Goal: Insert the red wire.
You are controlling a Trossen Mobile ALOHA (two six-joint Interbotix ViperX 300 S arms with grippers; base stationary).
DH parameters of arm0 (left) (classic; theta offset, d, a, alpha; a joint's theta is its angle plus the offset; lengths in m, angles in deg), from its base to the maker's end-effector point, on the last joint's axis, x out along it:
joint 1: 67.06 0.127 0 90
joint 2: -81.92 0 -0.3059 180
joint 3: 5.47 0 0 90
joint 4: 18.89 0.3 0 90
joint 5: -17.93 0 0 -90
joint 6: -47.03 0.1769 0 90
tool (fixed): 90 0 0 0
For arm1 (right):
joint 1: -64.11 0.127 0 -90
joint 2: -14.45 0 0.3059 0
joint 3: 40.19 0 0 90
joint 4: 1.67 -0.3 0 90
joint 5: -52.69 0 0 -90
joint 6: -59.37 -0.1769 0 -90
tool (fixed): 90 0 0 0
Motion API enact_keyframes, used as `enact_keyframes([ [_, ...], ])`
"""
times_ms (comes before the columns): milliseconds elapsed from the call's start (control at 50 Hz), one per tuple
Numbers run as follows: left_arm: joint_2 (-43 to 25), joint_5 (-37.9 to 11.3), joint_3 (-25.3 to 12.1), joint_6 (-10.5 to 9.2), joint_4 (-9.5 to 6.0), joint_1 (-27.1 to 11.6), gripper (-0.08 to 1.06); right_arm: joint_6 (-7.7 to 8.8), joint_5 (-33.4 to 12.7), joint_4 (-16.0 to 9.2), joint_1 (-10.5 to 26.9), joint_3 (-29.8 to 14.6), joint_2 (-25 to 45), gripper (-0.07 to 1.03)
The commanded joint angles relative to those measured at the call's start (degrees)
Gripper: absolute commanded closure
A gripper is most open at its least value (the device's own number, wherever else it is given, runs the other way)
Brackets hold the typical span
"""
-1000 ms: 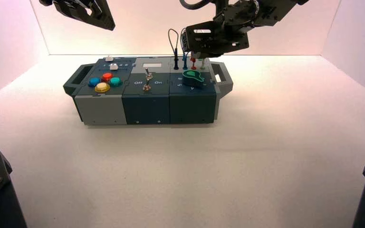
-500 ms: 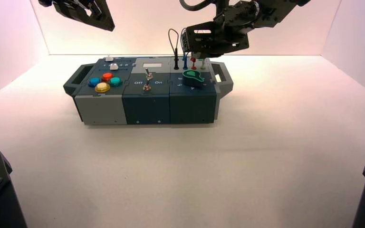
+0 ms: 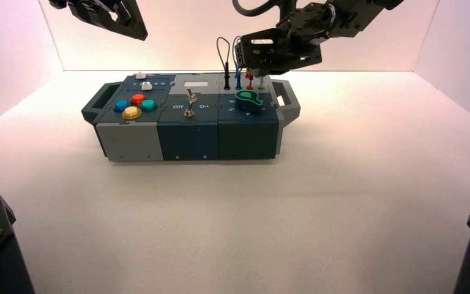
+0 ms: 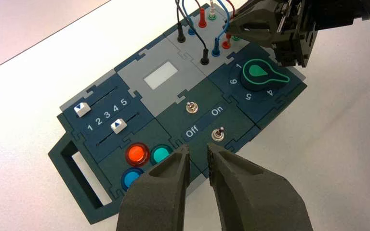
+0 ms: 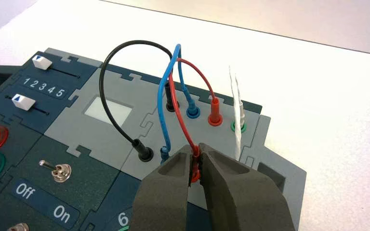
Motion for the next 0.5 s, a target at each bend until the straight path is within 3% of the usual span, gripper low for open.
enact_keyframes([
  [20,0.44,0.44,-0.70,0.26,0.09,-0.44,0.75,0.18,0.44,0.00,-0.26,-0.44,-1.32,0.99],
  [500,0.44,0.44,-0.62,0.26,0.09,-0.44,0.75,0.18,1.32,0.00,-0.18,-0.35,-1.41,0.99],
])
